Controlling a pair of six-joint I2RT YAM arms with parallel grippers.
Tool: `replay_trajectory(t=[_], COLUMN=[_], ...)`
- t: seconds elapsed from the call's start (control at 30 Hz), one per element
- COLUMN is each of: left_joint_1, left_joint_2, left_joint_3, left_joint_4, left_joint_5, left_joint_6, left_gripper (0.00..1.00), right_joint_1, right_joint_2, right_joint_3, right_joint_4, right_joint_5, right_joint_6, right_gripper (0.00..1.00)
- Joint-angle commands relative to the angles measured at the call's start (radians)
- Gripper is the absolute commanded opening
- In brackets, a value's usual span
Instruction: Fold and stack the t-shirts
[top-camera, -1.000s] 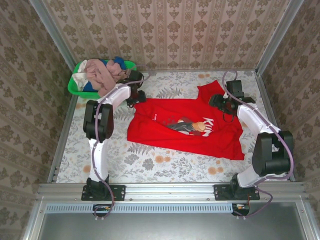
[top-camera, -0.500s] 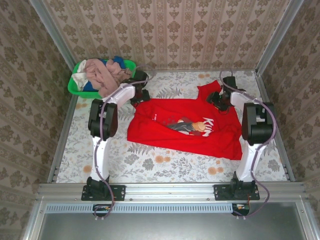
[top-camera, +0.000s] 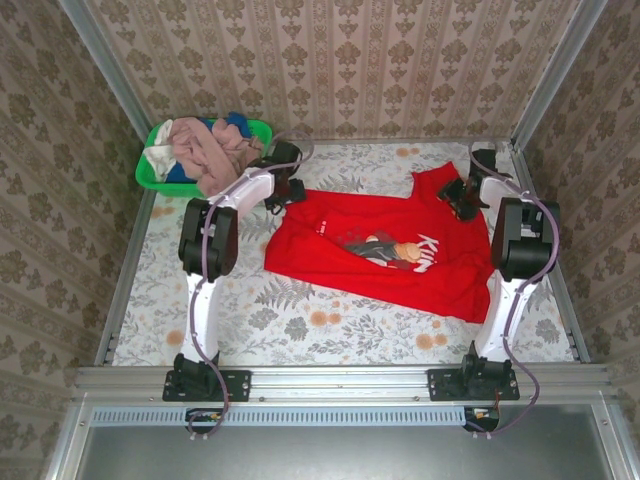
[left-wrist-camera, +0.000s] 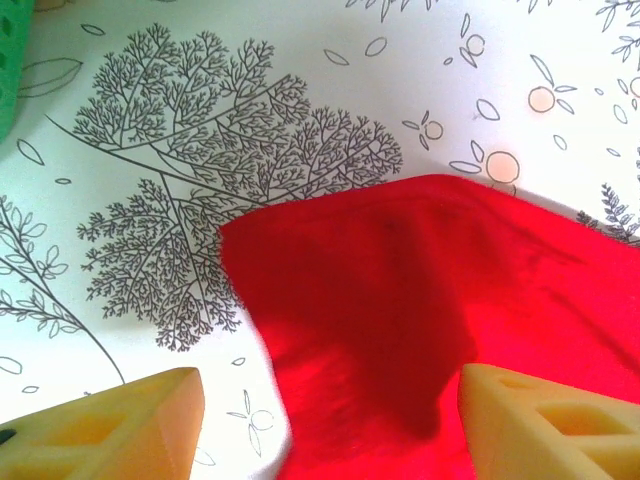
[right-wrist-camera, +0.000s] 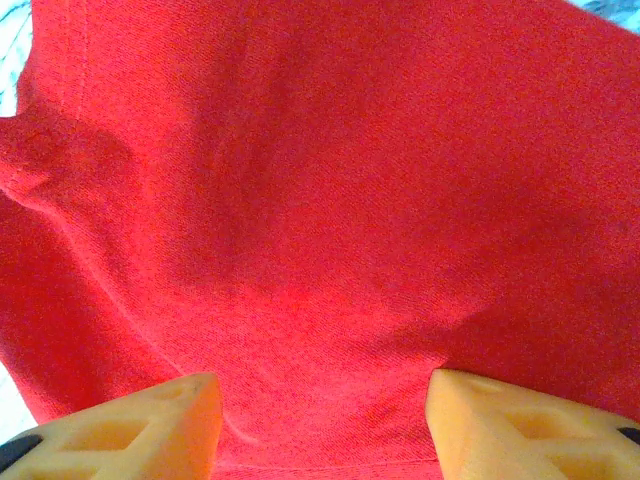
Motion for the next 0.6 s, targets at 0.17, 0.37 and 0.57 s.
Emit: replay_trajectory(t=[0.17,0.37,0.57], left_joint_1=[0.009,0.023,0.034], left_joint_2=[0.083,0.157,0.218], left_joint_3=[0.163,0.246,0.312], left_joint_4=[-0.020,-0.049,-0.122], left_joint_5=[0.009,0.004,-0.021], left_joint_6=[-0.034,-0.080,-0.166], left_gripper=[0.68,0.63,0.53], right_joint_1=[-0.004,-0.015,-0.038], right_joint_2=[-0.048,-0.034,-0.011], right_joint_3=[-0.036,-0.030,-0.029], right_joint_4=[-0.056,-0.085,-0.095], right_joint_5=[-0.003,0.044,0.041], right_joint_6=[-0.023,-0.038,-0.038], right_gripper=[0.59,0.57,0.56])
